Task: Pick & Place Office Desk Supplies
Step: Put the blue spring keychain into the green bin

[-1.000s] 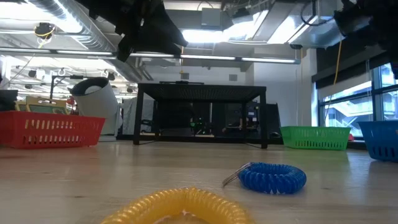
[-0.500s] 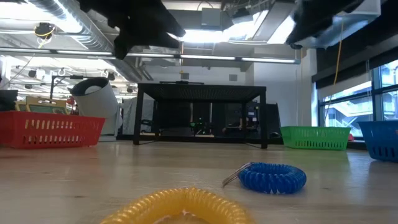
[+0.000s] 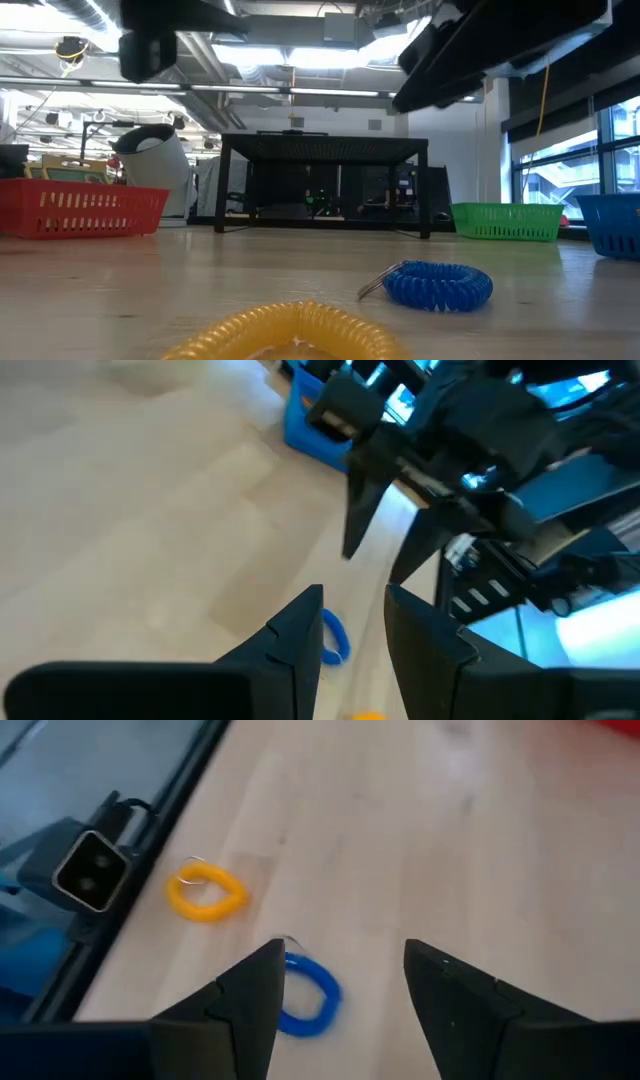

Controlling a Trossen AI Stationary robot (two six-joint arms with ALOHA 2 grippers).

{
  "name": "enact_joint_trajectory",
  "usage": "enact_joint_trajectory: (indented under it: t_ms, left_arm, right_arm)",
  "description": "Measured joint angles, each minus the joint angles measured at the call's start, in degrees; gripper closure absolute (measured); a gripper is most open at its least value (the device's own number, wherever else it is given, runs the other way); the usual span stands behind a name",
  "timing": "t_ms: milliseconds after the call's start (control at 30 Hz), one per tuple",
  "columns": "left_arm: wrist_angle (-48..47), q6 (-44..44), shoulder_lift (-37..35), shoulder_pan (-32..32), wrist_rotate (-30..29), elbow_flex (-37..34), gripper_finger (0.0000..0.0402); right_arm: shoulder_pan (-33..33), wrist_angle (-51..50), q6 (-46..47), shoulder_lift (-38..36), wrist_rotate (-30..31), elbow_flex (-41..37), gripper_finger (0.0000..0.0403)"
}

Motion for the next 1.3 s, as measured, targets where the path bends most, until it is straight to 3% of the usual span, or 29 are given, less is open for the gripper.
enact_joint_trajectory:
  t_ms: [233, 600, 967, 1133, 1300]
  left_arm:
    - [1.30, -1.56, 0.02, -4.18, -3.03, 0.00, 0.0300]
    - [4.22, -1.50, 0.02, -7.30, -10.35, 0.00, 0.0300]
    - [4.24, -1.50, 0.02, -7.41, -12.13, 0.00, 0.0300]
    - [4.22, -1.45, 0.02, -7.41, -13.59, 0.00, 0.0300]
    - [4.11, -1.39, 0.02, -7.41, -15.76, 0.00, 0.0300]
  right_arm:
    - [0.01, 7.12, -1.41, 6.78, -1.81, 0.00, 0.0195]
    - [-0.12, 8.02, -3.61, 12.93, -1.53, -0.02, 0.0195]
    - [-0.09, 8.68, -1.33, 16.72, 1.45, 0.11, 0.0197]
    - [-0.09, 8.53, 1.59, 16.80, 1.59, 0.11, 0.0224]
    - [-0.16, 7.78, 5.22, 16.85, 1.82, 0.15, 0.0290]
